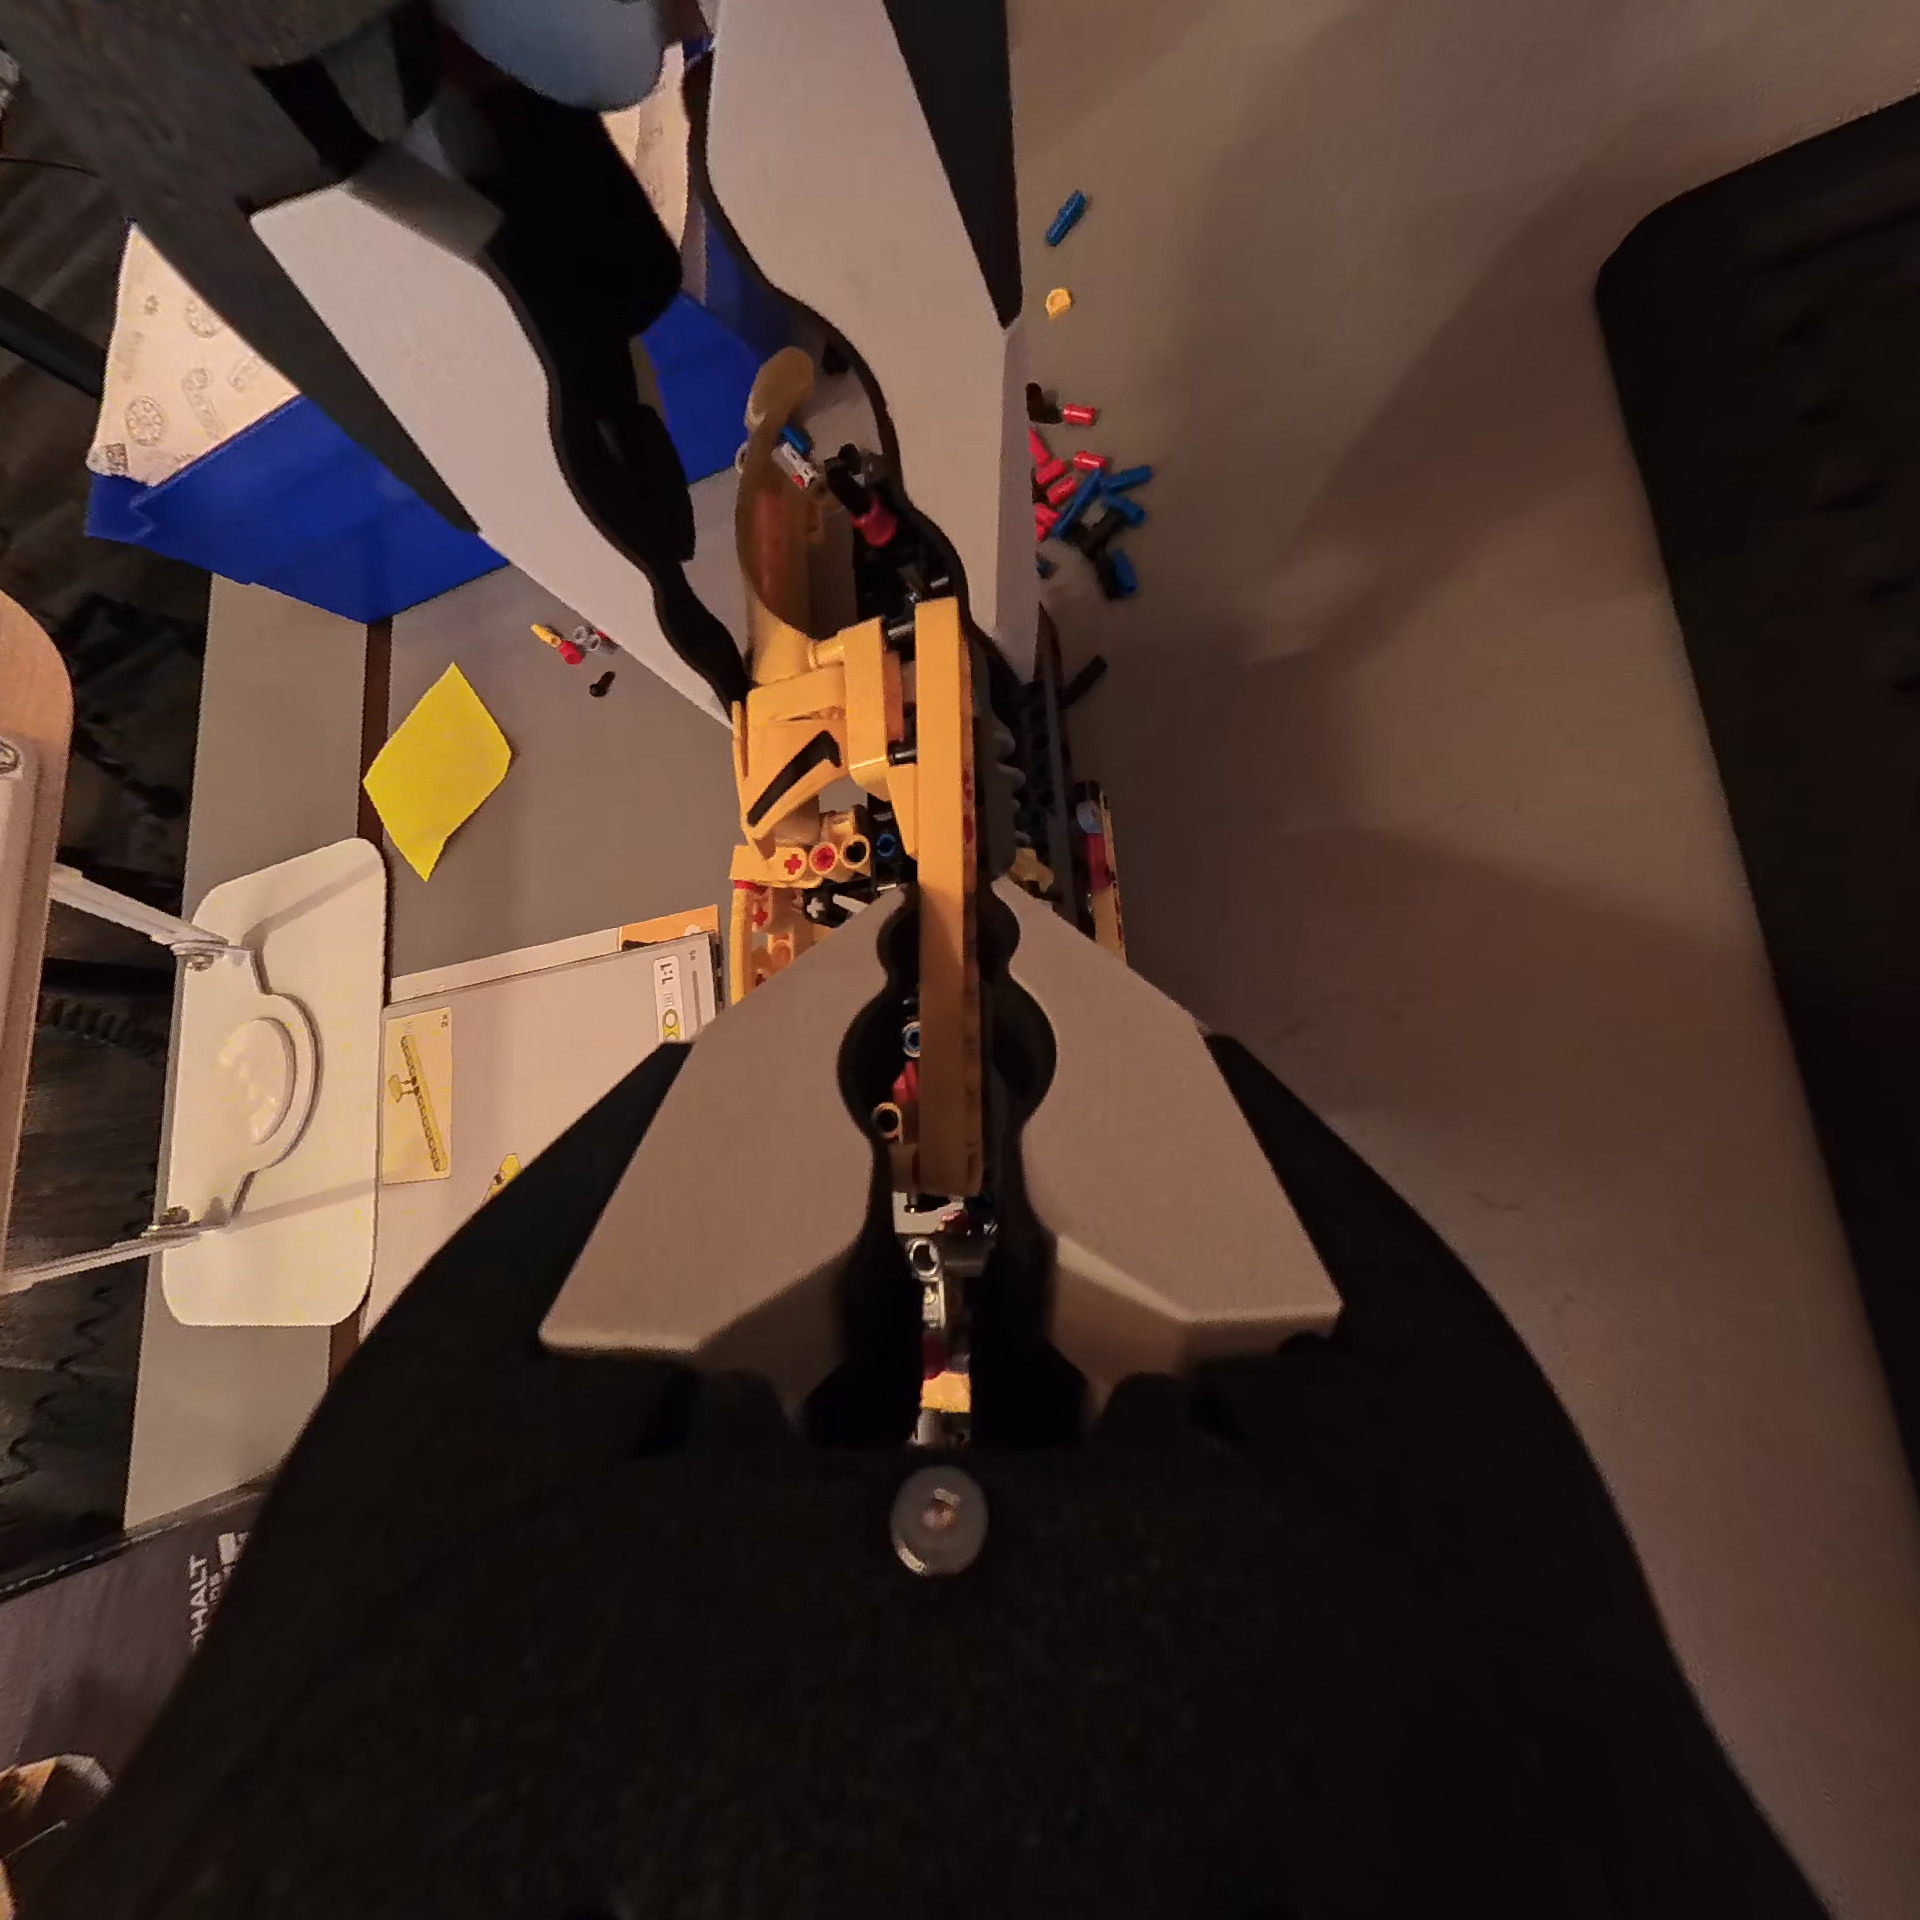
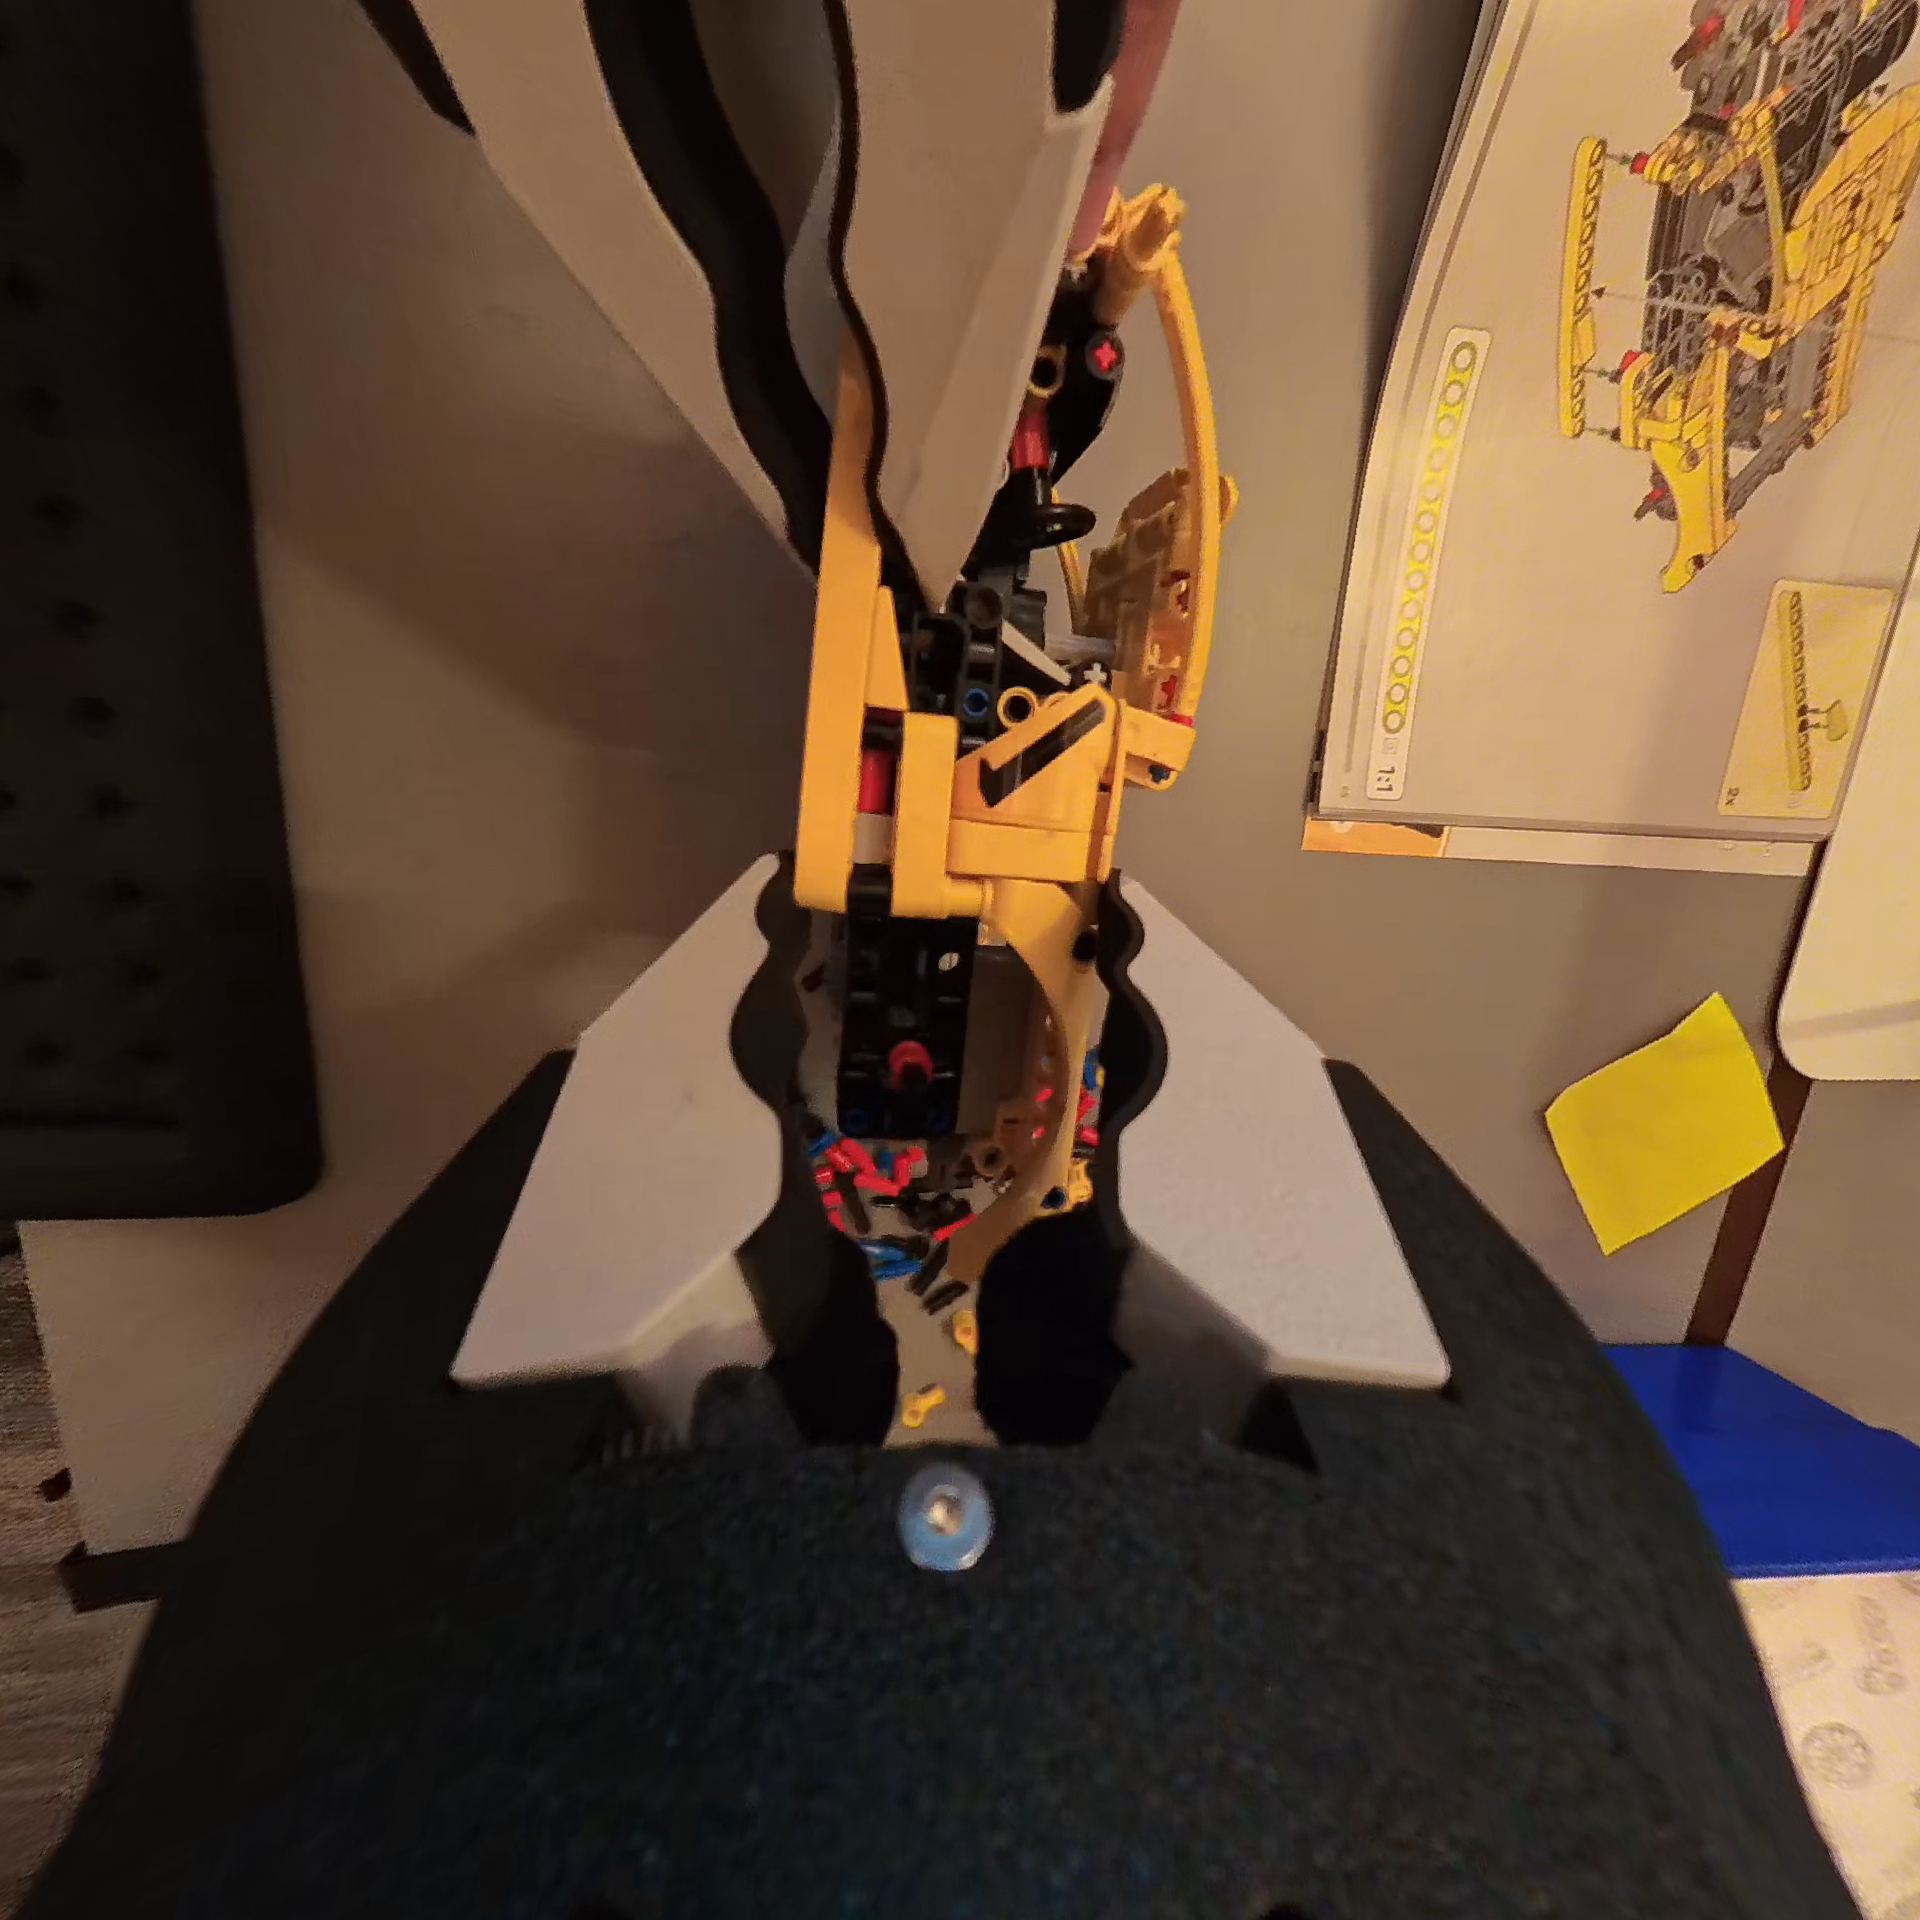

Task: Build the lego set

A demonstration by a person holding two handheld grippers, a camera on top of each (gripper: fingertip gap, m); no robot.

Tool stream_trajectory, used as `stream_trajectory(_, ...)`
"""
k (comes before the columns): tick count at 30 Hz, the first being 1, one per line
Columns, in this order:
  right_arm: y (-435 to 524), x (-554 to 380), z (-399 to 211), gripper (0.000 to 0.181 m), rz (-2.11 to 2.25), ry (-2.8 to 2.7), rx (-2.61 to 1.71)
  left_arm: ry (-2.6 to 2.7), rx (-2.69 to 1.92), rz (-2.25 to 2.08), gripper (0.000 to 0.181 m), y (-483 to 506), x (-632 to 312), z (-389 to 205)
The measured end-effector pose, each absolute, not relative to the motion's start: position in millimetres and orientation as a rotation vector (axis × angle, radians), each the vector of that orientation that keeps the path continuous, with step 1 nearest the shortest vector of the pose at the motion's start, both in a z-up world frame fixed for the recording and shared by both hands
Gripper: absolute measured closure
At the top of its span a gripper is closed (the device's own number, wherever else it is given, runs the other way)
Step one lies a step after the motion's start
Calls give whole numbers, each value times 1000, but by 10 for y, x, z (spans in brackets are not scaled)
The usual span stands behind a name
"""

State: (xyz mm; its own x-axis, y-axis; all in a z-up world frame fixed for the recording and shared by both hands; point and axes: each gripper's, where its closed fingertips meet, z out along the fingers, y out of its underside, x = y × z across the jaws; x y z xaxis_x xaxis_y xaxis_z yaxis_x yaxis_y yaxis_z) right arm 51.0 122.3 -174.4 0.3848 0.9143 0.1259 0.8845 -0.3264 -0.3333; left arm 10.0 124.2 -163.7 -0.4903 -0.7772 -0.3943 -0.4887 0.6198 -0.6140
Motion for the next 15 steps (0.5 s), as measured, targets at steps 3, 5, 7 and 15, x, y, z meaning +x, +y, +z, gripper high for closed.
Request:
stream_trajectory(3,1229,511,-1742,128,144,-1578,-2277,2174,-996,-561,173,1243,107,-1634)
stream_trajectory(5,1239,513,-1738,127,179,-1572,-2276,2166,-998,-559,173,1251,113,-1631)
stream_trajectory(7,1256,510,-1736,126,204,-1528,-2296,2163,-1003,-589,173,1257,114,-1619)
stream_trajectory(15,1272,445,-1599,114,205,-1438,-2249,2145,-1024,-643,172,1237,125,-1584)
